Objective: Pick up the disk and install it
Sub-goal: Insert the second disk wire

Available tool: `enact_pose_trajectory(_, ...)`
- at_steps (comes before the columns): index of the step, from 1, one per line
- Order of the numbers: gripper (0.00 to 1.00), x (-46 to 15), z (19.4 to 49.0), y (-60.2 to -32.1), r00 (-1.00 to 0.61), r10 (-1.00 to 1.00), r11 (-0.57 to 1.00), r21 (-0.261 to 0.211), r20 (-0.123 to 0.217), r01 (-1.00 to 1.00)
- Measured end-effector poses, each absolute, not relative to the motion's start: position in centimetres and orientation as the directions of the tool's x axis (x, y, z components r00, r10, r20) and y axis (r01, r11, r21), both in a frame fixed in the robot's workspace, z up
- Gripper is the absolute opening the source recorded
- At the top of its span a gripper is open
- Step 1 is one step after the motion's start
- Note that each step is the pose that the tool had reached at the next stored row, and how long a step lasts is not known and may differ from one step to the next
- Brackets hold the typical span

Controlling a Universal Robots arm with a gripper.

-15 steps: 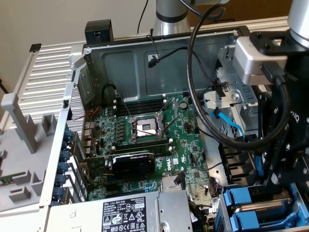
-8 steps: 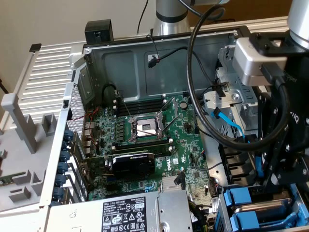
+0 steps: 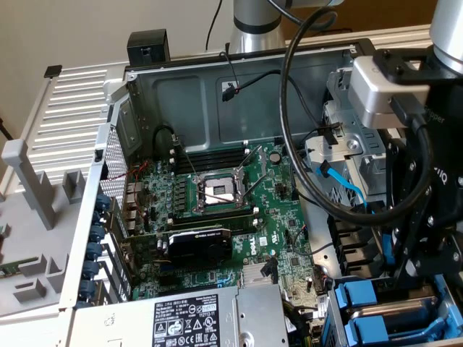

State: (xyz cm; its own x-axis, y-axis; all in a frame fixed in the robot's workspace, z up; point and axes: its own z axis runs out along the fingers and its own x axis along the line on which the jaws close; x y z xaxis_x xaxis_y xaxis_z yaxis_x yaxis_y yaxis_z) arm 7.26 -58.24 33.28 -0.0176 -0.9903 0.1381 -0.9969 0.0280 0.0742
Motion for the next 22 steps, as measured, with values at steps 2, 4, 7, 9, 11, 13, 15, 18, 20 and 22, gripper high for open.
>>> enact_pose_trajectory(2, 0.17, 7.26, 33.28, -58.24, -0.018, -0.990, 0.029, 0.075, 0.138, -0.997)
enact_pose_trajectory(4, 0.17, 7.25, 33.28, -58.24, -0.021, -0.990, 0.031, 0.075, 0.138, -0.997)
enact_pose_trajectory(7, 0.17, 7.26, 33.28, -58.22, -0.025, -0.990, 0.036, 0.075, 0.138, -0.997)
enact_pose_trajectory(9, 0.17, 7.26, 33.28, -58.22, -0.028, -0.990, 0.039, 0.075, 0.138, -0.996)
enact_pose_trajectory(11, 0.17, 7.26, 33.28, -58.21, -0.030, -0.990, 0.040, 0.075, 0.138, -0.996)
enact_pose_trajectory(13, 0.17, 7.26, 33.28, -58.21, -0.030, -0.990, 0.041, 0.077, 0.138, -0.996)
enact_pose_trajectory(15, 0.17, 7.26, 33.29, -58.21, -0.031, -0.990, 0.043, 0.080, 0.138, -0.996)
enact_pose_trajectory(18, 0.17, 7.28, 33.28, -58.21, -0.033, -0.990, 0.045, 0.086, 0.138, -0.995)
enact_pose_trajectory(20, 0.17, 7.35, 33.28, -58.21, -0.033, -0.990, 0.045, 0.087, 0.138, -0.995)
enact_pose_trajectory(22, 0.17, 7.41, 33.28, -58.20, -0.033, -0.990, 0.045, 0.087, 0.137, -0.995)
